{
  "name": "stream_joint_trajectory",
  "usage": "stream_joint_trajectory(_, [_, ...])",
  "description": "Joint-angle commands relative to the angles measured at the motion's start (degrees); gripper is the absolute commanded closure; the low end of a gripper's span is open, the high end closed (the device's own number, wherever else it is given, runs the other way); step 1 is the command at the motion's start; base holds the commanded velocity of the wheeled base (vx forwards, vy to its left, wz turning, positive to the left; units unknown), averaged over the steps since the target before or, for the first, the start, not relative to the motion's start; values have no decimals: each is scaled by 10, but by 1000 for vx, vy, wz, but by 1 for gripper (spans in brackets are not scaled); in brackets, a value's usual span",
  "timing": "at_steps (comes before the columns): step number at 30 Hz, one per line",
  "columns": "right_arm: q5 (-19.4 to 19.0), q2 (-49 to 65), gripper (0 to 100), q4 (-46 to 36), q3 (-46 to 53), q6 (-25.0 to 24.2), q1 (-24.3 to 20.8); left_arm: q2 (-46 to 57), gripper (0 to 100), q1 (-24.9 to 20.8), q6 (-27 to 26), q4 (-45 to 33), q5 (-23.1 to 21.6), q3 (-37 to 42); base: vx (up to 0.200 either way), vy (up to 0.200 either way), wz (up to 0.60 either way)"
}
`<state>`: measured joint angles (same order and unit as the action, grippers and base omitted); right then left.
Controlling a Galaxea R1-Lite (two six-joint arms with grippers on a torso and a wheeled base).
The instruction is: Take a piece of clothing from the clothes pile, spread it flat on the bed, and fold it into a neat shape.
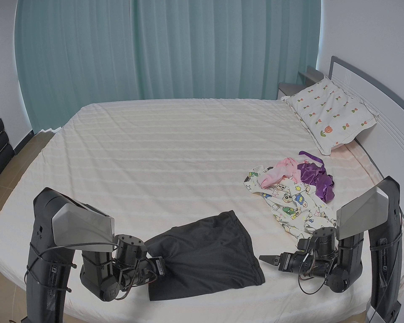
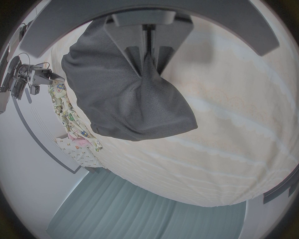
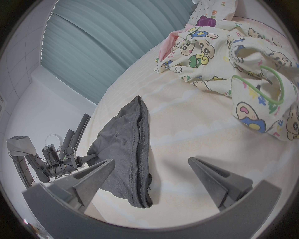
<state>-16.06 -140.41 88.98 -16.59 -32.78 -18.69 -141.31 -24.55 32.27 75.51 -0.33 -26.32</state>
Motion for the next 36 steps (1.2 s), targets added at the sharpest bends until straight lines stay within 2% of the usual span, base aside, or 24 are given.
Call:
stream_joint_trajectory(1, [0, -3, 0, 7, 0, 0, 0, 3, 100, -1, 3, 0, 2, 1, 0, 0, 0])
stream_joint_trajectory(13, [0, -4, 0, 7, 0, 0, -1, 8, 100, -4, 11, 0, 2, 24, 0, 0, 0])
stream_joint_trajectory(22, [0, -3, 0, 7, -2, 0, -1, 10, 100, -5, 17, 2, 2, 28, -200, 0, 0])
stream_joint_trajectory(28, [0, -6, 0, 7, -8, -6, 0, 24, 100, -1, 18, 2, 3, 25, 0, 0, 0])
stream_joint_trajectory(36, [1, -7, 0, 8, -8, -11, -1, 24, 100, 13, 52, 1, 35, -9, 0, 0, 0])
